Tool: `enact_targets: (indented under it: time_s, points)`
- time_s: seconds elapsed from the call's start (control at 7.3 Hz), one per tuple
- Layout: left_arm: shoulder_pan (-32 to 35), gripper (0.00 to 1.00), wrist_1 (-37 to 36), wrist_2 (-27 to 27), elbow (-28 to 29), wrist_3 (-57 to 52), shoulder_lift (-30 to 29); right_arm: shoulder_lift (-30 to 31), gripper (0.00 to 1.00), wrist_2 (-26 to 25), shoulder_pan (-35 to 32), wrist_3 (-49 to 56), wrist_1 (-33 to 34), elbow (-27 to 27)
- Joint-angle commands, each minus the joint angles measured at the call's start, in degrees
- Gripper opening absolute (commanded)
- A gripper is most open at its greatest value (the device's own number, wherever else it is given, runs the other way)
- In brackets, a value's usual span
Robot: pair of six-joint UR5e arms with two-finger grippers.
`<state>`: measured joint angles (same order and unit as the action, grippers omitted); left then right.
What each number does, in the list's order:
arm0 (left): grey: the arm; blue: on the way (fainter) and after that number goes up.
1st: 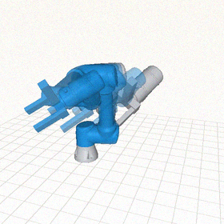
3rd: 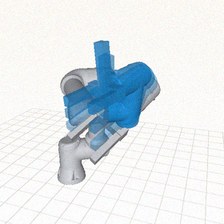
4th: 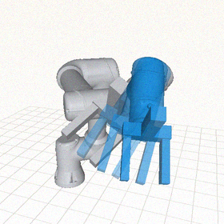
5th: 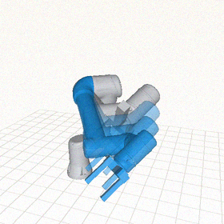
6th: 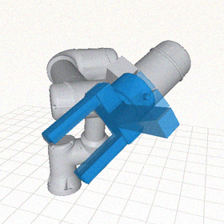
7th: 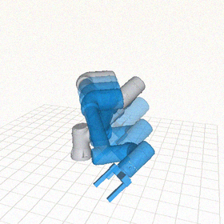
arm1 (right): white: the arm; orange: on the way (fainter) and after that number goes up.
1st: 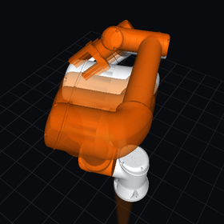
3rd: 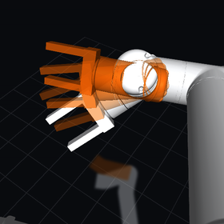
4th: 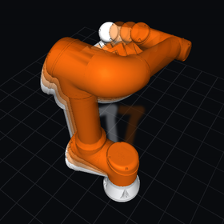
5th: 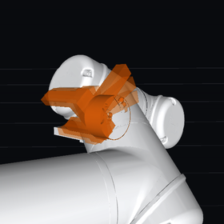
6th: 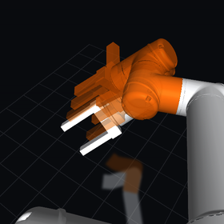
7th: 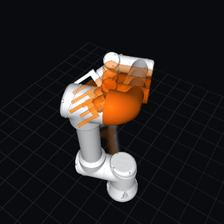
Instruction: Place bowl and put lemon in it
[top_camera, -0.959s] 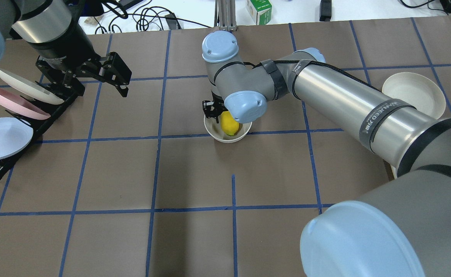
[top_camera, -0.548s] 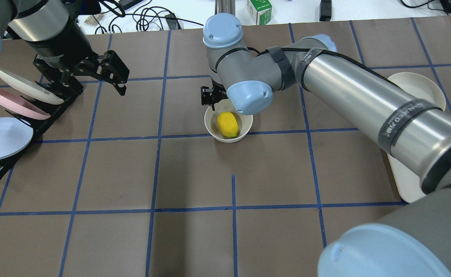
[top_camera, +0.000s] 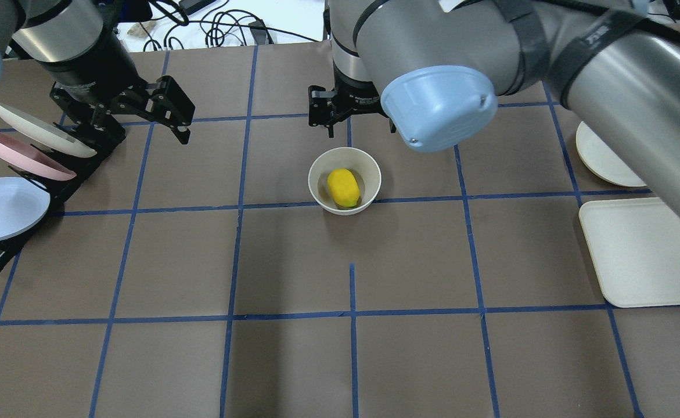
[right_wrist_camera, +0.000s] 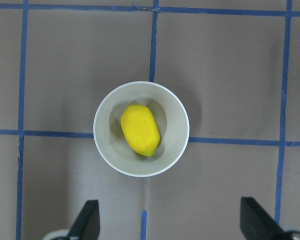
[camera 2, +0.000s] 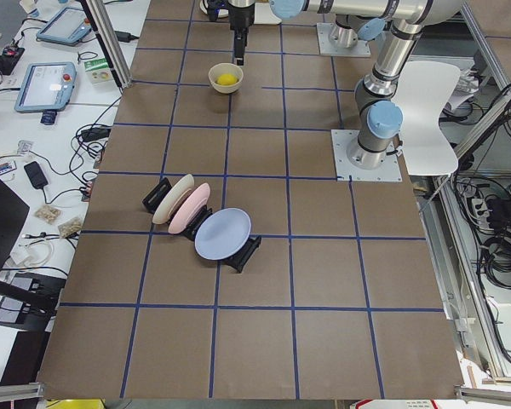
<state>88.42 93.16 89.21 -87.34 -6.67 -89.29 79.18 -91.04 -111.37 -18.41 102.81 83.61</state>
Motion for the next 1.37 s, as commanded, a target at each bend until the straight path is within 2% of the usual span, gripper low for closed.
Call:
enact_targets:
  time_s: [0.0, 0.14, 0.27, 0.41, 0.68, 1.23]
  points:
    - [0.0, 1.0, 0.0, 0.0, 0.15, -0.01, 0.0, 2.39, 1.0, -0.19, 0.71, -0.05, -4.1, 0.59]
    - [0.0, 1.0, 0.0, 0.0, 0.07, -0.01, 0.0, 2.39, 1.0, -0.01, 4.37, 0.21, -4.72, 0.5]
    - [0.0, 1.0, 0.0, 0.0, 0.07, 0.08, -0.09, 2.56, 1.0, 0.16, 10.85, 0.82, -5.34, 0.5]
    - [0.0, 1.0, 0.0, 0.0, 0.07, 0.08, 0.0, 2.91, 1.0, 2.95, 15.79, 2.74, -7.08, -0.19]
    - [0.0, 1.0, 0.0, 0.0, -0.02, 0.08, 0.0, 4.83, 1.0, 2.46, 17.59, 8.99, -10.25, -0.99]
    - [0.0, 1.0, 0.0, 0.0, -0.02, 0.08, 0.09, 5.64, 1.0, 2.8, 17.42, 9.18, -10.61, -0.02]
